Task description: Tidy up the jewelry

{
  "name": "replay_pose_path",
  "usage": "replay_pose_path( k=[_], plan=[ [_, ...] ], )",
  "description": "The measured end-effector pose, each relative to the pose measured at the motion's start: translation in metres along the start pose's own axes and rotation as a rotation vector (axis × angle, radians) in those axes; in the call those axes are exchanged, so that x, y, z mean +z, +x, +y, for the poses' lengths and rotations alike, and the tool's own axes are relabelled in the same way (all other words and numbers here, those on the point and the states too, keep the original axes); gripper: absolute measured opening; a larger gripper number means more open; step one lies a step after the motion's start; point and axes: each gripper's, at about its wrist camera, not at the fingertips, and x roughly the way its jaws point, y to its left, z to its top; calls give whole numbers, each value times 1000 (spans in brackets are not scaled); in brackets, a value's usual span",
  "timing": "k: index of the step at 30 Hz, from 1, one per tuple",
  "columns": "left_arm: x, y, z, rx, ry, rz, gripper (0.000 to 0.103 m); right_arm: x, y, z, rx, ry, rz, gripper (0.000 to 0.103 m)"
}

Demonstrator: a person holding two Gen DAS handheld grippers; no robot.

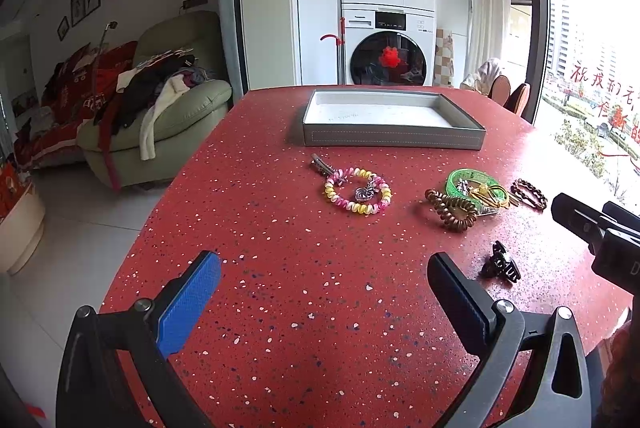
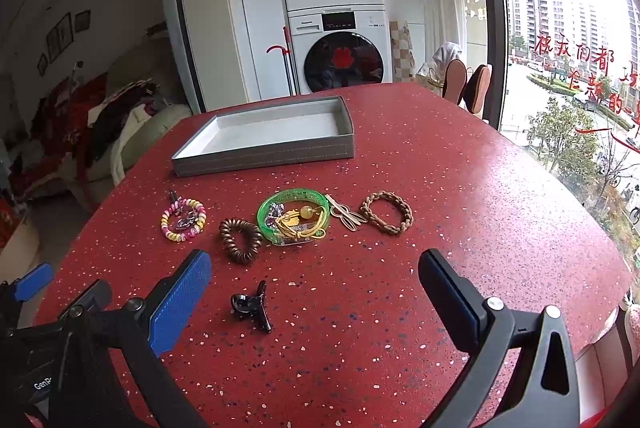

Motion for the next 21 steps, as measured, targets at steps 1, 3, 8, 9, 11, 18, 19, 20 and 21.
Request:
replay_pose_path(
  k=[1, 3, 8, 9, 11, 18, 19, 20, 21],
  plan=[
    [0, 0, 0, 0, 0, -1, 103, 0, 0, 0, 1, 0, -1, 103],
    [0, 0, 0, 1, -1, 0, 103, 0, 0, 1, 2, 0, -1, 103],
    [0, 0, 0, -1, 0, 0, 103, 0, 0, 1, 1, 1, 0, 103],
    [0, 0, 0, 0, 0, -1, 103, 0, 0, 1, 1, 1, -1, 103],
    [0, 0, 0, 0, -2, 0, 103, 0, 0, 1, 0, 1, -2, 103],
    [-1, 0, 0, 0, -1, -1, 103, -1, -1, 2, 6, 6, 1, 103],
    [0, 0, 0, 0, -1, -1, 103, -1, -1, 3, 7, 5, 1, 103],
    [-1, 0, 0, 0, -1, -2, 103, -1, 0, 2, 6, 5, 1, 103],
    [-1, 0, 0, 0, -1, -2, 103, -1, 0, 3, 6, 4, 2, 103]
  ],
)
